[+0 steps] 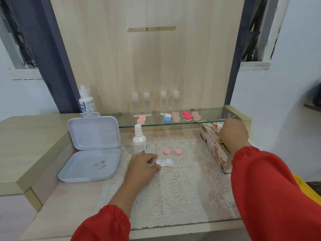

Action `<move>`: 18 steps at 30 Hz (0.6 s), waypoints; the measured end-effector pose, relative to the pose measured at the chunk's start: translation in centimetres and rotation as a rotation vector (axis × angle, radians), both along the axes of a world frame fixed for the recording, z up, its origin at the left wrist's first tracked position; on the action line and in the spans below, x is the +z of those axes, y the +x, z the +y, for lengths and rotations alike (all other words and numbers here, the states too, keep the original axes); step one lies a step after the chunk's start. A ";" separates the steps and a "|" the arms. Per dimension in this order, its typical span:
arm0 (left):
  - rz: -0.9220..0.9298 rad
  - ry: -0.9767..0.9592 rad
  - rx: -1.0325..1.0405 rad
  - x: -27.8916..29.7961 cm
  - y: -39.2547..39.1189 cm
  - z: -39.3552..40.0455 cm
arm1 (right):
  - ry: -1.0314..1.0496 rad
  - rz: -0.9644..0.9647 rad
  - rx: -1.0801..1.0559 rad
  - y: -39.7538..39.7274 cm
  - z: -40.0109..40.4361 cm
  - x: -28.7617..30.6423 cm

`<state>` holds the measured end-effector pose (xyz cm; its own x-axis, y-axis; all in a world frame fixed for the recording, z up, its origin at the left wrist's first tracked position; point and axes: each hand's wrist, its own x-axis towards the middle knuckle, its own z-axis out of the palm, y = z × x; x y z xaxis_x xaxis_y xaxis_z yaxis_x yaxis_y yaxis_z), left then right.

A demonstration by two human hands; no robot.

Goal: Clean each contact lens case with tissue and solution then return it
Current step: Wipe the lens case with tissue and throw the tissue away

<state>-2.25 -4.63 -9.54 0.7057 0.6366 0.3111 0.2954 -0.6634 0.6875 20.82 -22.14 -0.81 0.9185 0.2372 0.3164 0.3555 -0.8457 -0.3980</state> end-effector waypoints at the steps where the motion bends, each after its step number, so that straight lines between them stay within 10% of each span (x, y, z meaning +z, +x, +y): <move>1: 0.001 -0.002 0.001 0.0 0.0 0.0 | -0.002 0.027 0.001 0.4 -0.1 -0.2; 18: 0.017 -0.031 0.000 0.5 -0.2 -0.3 | 0.571 -0.102 0.058 -1.7 -1.1 1.2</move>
